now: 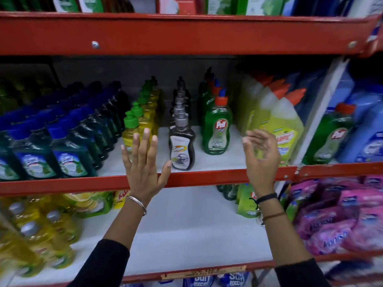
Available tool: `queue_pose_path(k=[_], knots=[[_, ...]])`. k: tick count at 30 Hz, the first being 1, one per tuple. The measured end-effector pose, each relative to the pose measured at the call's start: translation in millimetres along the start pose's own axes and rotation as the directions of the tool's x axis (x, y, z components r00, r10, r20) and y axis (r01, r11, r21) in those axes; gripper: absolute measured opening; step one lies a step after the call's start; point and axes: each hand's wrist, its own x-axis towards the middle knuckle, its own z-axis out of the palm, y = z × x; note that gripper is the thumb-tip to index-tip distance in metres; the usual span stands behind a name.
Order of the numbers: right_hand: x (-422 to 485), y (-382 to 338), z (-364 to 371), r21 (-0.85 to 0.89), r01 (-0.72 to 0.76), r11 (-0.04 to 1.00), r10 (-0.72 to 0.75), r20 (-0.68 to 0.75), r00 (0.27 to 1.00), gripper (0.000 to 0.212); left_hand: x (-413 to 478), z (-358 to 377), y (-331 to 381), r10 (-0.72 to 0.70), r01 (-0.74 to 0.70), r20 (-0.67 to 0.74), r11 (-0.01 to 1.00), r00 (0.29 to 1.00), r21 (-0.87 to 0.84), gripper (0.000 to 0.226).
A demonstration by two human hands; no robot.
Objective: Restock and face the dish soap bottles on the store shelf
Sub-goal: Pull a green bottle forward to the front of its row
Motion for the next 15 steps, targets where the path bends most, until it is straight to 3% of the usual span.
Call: queue_pose_path(k=[5, 8, 11, 15], knots=[[37, 30, -59, -0.128, -0.008, 0.992, -0.041, -0.374, 0.927, 0.018, 7, 15, 17, -0.041, 0.041, 0.042, 0.999, 0.998, 0.005, 0.069], [57, 58, -89, -0.200, -0.063, 0.978, -0.048, -0.507, 0.861, 0.037, 3, 20, 16, -0.078, 0.075, 0.069, 0.996, 0.995, 0.050, 0.070], [78, 82, -113, -0.257, -0.210, 0.943, 0.056, -0.501, 0.863, 0.062, 2, 22, 15, -0.093, 0.089, 0.077, 0.994, 0.993, 0.059, 0.070], [102, 90, -131, -0.300, -0.326, 0.896, 0.234, -0.302, 0.924, 0.086, 4, 24, 16, -0.109, 0.102, 0.091, 0.992, 0.990, 0.078, 0.070]])
